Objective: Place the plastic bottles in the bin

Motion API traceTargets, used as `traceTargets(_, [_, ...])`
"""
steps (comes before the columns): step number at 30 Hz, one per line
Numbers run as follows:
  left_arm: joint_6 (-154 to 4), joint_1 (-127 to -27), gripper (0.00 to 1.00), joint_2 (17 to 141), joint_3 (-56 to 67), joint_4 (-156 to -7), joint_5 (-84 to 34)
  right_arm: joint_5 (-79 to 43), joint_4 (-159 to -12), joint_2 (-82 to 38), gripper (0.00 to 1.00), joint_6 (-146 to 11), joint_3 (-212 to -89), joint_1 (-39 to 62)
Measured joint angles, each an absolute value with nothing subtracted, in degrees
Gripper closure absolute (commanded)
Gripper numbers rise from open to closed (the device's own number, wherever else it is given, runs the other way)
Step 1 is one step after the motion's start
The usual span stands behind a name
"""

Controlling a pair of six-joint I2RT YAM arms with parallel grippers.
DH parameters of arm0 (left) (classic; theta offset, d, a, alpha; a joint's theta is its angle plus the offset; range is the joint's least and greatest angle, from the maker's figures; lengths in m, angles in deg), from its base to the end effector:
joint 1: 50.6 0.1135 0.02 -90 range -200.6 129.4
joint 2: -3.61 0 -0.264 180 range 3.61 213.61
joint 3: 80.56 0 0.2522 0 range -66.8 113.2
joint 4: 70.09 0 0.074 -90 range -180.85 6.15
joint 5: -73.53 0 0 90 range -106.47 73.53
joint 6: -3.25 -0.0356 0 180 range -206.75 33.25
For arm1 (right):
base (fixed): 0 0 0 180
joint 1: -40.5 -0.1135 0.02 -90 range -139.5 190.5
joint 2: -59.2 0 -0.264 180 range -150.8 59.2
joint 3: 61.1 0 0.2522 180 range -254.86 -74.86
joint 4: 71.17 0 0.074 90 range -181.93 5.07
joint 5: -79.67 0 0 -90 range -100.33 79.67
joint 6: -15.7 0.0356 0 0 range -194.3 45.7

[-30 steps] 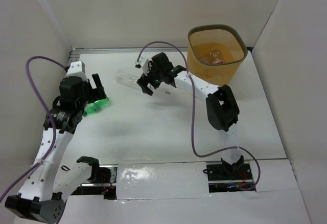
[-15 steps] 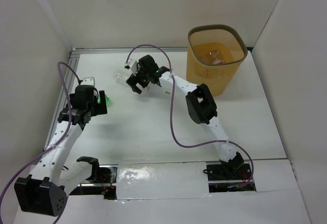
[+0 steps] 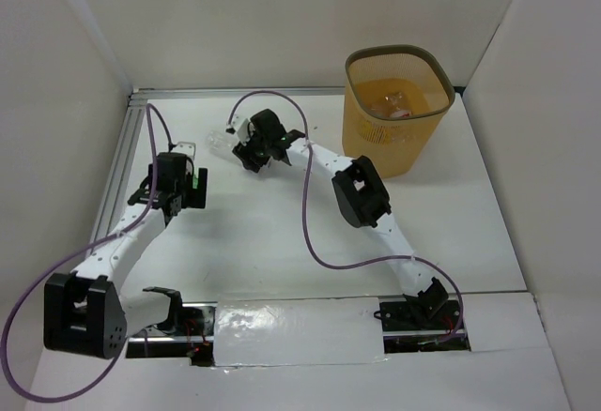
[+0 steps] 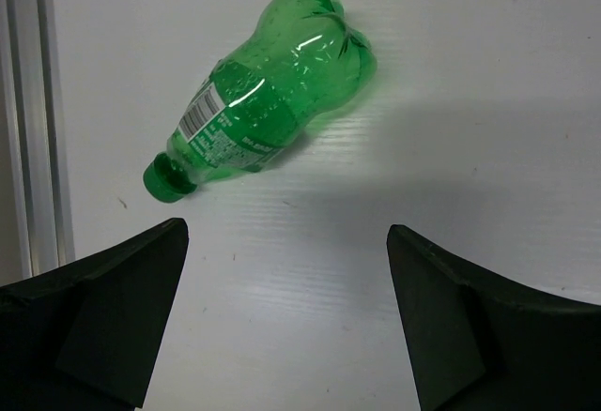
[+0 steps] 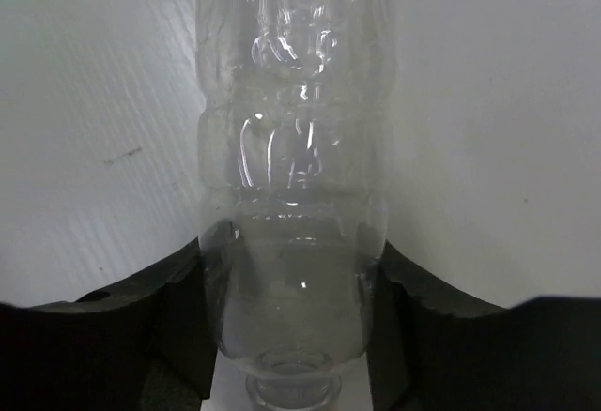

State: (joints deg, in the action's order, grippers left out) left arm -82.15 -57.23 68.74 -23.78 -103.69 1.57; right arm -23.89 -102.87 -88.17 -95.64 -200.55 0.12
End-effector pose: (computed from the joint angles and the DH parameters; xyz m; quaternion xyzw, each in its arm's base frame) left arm 0.2384 -0.0166 0.2443 -0.0478 0.9031 0.1032 0.4142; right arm 0.4332 0.3794 0.1518 -0.5040 0.7456 0.1753 0.3992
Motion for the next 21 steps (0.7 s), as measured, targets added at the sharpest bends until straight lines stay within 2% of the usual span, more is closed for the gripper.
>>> traceTargets(1, [-82.7,-57.2,0.0,70.1,-23.7,-103.0,1.4,-24.7,-103.0,-88.2,0.7,-95.4,-200.6,0.3])
traceTargets(4, [-85.0,-57.0,0.01,74.2,-23.1,-100.7,0.9,-28.2,-103.5,-87.9,0.8,-94.6,-200.4,1.2])
traceTargets(11, [-89.7,-55.1,0.01,77.4,-22.4,-94.7,0.9,-38.0,-110.7,-80.6,0.8,-92.6,-198.9,5.0])
traceTargets(12, [-90.2,-54.8,0.01,77.4,-22.4,-93.5,0.9,-39.0,-111.1,-78.5,0.8,-92.1,-198.9,5.6])
traceTargets(13, [-91.1,-54.4,0.05,77.4,-22.4,-92.2,0.8,-40.2,-111.5,-76.1,0.8,-91.7,-198.9,6.3])
traceTargets(21, [-95.1,-51.2,0.07,84.6,-22.4,-85.6,-1.4,-51.7,-110.1,-55.8,0.8,-88.0,-199.9,13.7])
